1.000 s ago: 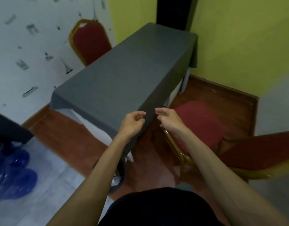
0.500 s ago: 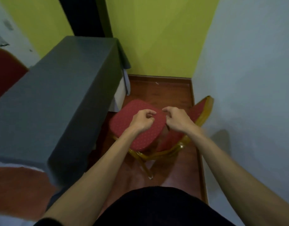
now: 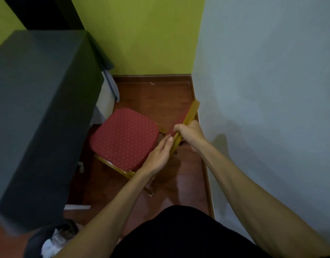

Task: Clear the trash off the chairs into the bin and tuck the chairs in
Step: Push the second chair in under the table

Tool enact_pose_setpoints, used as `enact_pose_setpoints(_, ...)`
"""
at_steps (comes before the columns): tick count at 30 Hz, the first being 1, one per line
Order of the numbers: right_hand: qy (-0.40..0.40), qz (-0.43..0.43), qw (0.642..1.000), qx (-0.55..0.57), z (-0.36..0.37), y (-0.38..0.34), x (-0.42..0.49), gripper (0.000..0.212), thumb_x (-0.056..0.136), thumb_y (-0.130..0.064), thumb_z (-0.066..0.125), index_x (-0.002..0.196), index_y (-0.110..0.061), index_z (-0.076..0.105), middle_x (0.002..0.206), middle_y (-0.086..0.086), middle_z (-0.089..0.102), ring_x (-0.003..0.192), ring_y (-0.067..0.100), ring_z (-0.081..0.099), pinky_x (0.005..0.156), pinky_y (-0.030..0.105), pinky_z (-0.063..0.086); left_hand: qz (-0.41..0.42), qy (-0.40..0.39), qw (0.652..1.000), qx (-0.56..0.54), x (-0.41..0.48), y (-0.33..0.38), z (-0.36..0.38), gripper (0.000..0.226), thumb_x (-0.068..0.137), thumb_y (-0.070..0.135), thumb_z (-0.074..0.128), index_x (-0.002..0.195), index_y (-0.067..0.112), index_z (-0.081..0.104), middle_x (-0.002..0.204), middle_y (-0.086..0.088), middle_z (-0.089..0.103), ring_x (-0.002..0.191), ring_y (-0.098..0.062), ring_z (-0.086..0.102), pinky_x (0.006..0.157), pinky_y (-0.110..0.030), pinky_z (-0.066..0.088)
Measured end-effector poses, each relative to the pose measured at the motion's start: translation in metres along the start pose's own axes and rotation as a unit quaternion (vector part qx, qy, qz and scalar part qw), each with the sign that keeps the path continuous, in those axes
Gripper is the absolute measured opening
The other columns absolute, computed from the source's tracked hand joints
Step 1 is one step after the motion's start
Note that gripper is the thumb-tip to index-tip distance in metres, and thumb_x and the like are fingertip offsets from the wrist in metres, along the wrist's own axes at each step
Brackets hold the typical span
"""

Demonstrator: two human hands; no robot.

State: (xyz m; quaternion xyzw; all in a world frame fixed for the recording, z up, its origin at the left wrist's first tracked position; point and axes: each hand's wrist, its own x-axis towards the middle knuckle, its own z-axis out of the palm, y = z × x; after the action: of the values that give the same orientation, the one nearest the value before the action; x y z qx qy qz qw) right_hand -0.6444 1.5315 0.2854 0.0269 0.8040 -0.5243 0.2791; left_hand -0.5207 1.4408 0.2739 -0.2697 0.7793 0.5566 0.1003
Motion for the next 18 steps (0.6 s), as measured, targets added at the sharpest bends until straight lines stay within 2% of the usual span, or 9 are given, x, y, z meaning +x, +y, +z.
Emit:
enact_pose_setpoints(3,-0.035,-0.001,0.999,0.017,0.003,-0.015,0.005,0.016,0.064,-0.019,0.077,0.071,-0.010,0.066,0.060,0.007,0.067,0.062,0.030,0.073,0.071,0.057,0.064,0.000,0.015,0.999,0.032,-0.004,-0.002,-0.002,0.074,0.091,0.064,0.051,0.156,0.040,0.024,0.157,0.004,0.043,0.141,-0.022,0.044,0.107,-0.033,0.035)
enact_pose_setpoints(6,-0.066,0.005,0.998,0.017,0.008,-0.029,0.015,0.015,0.073,-0.008,0.076,0.069,-0.008,0.062,0.058,0.009,0.063,0.055,0.028,0.067,0.069,0.059,0.064,-0.027,0.016,0.997,0.071,0.001,0.004,-0.016,0.084,0.089,0.047,0.066,0.158,0.040,0.019,0.147,0.002,0.053,0.129,-0.019,0.052,0.094,-0.026,0.037)
enact_pose_setpoints(9,-0.091,0.011,0.996,0.015,0.016,-0.038,0.033,0.014,0.066,-0.009,0.077,0.066,-0.006,0.063,0.055,0.011,0.064,0.060,0.034,0.069,0.069,0.068,0.060,-0.048,0.039,0.993,0.100,0.007,0.008,-0.023,0.087,0.088,0.030,0.069,0.158,0.039,0.018,0.140,-0.003,0.059,0.124,-0.023,0.058,0.087,-0.019,0.037)
enact_pose_setpoints(11,-0.112,0.009,0.994,0.005,0.024,-0.045,0.043,0.013,0.064,-0.009,0.077,0.066,-0.006,0.064,0.054,0.010,0.063,0.063,0.034,0.068,0.072,0.070,0.059,-0.066,0.056,0.991,0.104,0.011,0.007,-0.026,0.088,0.087,0.020,0.065,0.159,0.038,0.018,0.140,-0.009,0.060,0.123,-0.030,0.060,0.091,-0.024,0.042)
enact_pose_setpoints(13,-0.128,0.007,0.992,-0.006,0.031,-0.054,0.051,0.014,0.066,-0.008,0.078,0.069,-0.006,0.065,0.056,0.009,0.063,0.066,0.034,0.067,0.074,0.071,0.058,-0.086,0.061,0.990,0.095,0.018,0.006,-0.030,0.091,0.084,0.014,0.062,0.158,0.040,0.016,0.139,-0.013,0.060,0.120,-0.035,0.061,0.098,-0.035,0.047)
enact_pose_setpoints(15,-0.147,0.001,0.989,-0.017,0.039,-0.064,0.061,0.014,0.071,-0.004,0.077,0.070,-0.008,0.063,0.053,0.006,0.062,0.066,0.033,0.067,0.075,0.071,0.058,-0.093,0.068,0.990,0.086,0.026,0.008,-0.036,0.097,0.079,0.013,0.061,0.157,0.045,0.013,0.136,-0.014,0.061,0.117,-0.038,0.062,0.097,-0.045,0.053)
enact_pose_setpoints(18,-0.155,-0.009,0.987,-0.035,0.055,-0.080,0.080,0.014,0.072,-0.001,0.077,0.075,-0.006,0.064,0.052,0.007,0.062,0.060,0.032,0.067,0.071,0.070,0.059,-0.102,0.080,0.989,0.076,0.041,0.008,-0.049,0.102,0.075,0.011,0.059,0.156,0.046,0.011,0.133,-0.014,0.061,0.115,-0.041,0.063,0.094,-0.050,0.055)
